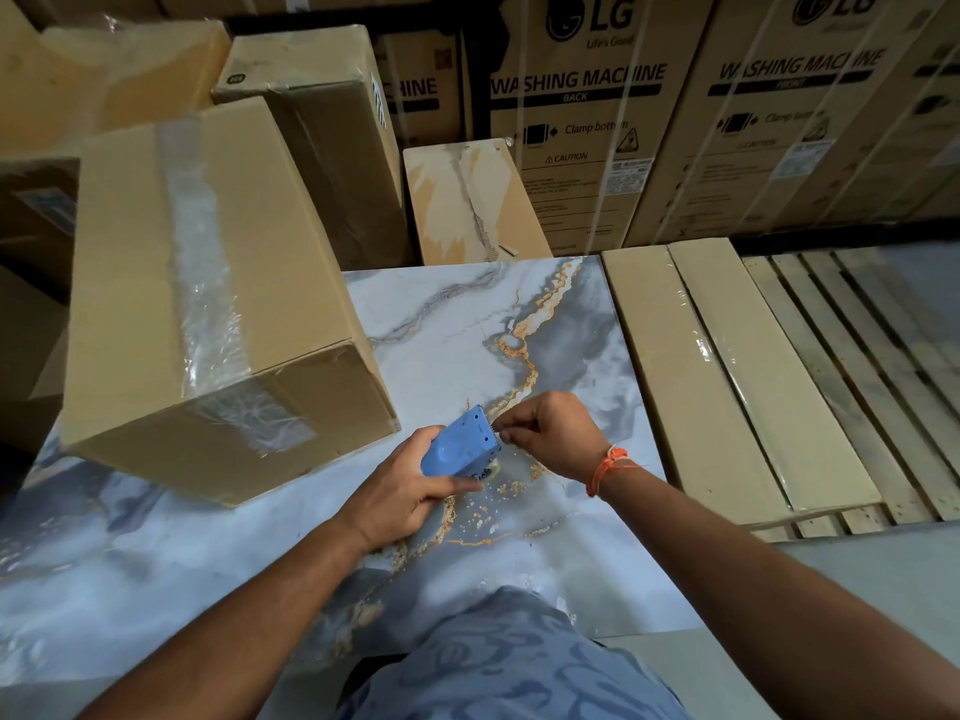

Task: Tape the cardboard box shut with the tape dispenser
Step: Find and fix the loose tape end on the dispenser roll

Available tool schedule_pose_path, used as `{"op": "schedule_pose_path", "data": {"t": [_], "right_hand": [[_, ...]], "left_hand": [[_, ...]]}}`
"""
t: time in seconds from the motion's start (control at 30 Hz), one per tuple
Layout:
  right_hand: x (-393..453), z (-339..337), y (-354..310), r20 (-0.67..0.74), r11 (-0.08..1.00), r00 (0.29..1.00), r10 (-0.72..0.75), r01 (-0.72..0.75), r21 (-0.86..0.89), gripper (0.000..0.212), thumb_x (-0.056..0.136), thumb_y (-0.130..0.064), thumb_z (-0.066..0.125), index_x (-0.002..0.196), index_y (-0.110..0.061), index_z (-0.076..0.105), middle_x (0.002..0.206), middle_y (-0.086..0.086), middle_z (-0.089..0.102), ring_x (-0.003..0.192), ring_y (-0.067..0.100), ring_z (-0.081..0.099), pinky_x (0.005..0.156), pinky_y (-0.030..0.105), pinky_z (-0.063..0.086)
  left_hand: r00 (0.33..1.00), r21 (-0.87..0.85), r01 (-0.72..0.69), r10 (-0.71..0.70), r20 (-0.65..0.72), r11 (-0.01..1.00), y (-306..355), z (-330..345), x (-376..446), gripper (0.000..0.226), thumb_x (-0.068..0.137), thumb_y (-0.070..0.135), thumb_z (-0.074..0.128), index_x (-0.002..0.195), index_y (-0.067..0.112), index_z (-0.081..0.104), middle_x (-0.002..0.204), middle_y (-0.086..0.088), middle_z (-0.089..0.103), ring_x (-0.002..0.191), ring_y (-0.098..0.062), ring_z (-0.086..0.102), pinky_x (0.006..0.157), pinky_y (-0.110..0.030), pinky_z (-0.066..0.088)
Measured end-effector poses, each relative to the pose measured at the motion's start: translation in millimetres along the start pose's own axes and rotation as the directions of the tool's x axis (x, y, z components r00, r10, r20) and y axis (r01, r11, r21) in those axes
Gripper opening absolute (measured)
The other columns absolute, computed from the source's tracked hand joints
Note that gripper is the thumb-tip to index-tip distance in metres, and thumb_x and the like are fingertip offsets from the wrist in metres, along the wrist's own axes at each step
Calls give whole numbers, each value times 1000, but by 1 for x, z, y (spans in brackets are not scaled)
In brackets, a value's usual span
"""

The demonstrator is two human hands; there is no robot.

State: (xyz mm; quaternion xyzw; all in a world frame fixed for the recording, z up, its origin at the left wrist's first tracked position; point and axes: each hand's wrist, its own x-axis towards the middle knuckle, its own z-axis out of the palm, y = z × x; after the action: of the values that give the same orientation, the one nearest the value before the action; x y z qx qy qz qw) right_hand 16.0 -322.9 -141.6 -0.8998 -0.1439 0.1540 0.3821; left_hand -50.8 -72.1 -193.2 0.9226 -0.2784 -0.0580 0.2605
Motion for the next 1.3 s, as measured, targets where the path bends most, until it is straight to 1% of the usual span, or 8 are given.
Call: {"op": "schedule_pose_path", "data": {"t": [0.13,0.23,0.4,0.6,0.73,0.93,1.13,1.3], "right_hand": [[-5,2,0,-46,999,999,20,-18,37,16,86,-15,74,99,-19,82,92,-2,80,83,9,73,78,25,58],[-8,1,-1,-61,998,998,19,-15,68,14,86,-17,75,97,-19,82,94,-4,80,84,6,73,79,22,58],[-9,-5,-5,-62,995,998,22,-16,97,11,84,-19,78,93,-20,83,88,-6,80,80,3,72,73,15,55],[-12,-11,-5,-50,994,998,30,-24,105,8,84,-15,77,89,-17,83,76,-18,74,74,2,71,70,17,56],[-13,-12,-4,-48,995,999,23,-18,99,8,85,-13,75,87,-14,83,69,-25,69,64,-9,66,64,6,49],[-15,-39,7,-109,989,993,47,-30,146,9,84,-15,77,91,-17,82,78,-9,78,63,-11,66,70,10,54],[-22,-44,20,-93,985,994,65,-48,169,10,84,-13,78,93,-15,82,76,-14,75,61,-9,66,67,5,50],[-27,-44,33,-98,972,989,114,-90,218,10,84,-15,78,92,-18,82,78,-8,78,63,2,69,72,16,57]], "left_hand": [[1000,8,-19,19,9,1000,0,-5,-1,57,91,10,71,129,52,67,143,-10,45,121,-29,53,97,-28,47],[999,-6,-40,40,21,999,0,-15,-2,50,94,14,70,128,51,68,140,-11,47,119,-29,54,96,-32,49],[995,15,-79,77,66,997,0,-31,-4,36,98,26,62,126,47,71,136,-12,49,116,-24,52,97,-17,34],[990,37,-46,40,135,998,0,-38,-4,43,97,23,67,127,54,67,137,-10,47,116,-29,53,96,-34,46],[985,85,-48,33,167,995,6,-46,-1,42,94,22,71,123,51,70,134,-10,49,112,-28,54,93,-29,43],[961,127,51,-83,263,991,-7,-53,-8,33,97,40,63,125,57,63,135,-3,47,113,-25,54,93,-42,51],[937,211,63,-130,323,976,-3,-57,-6,29,98,40,65,122,56,67,140,-2,43,120,-24,51,100,-38,48],[930,246,53,-137,341,968,-1,-62,2,30,98,42,65,123,59,64,137,2,42,117,-22,50,96,-41,50]]}}
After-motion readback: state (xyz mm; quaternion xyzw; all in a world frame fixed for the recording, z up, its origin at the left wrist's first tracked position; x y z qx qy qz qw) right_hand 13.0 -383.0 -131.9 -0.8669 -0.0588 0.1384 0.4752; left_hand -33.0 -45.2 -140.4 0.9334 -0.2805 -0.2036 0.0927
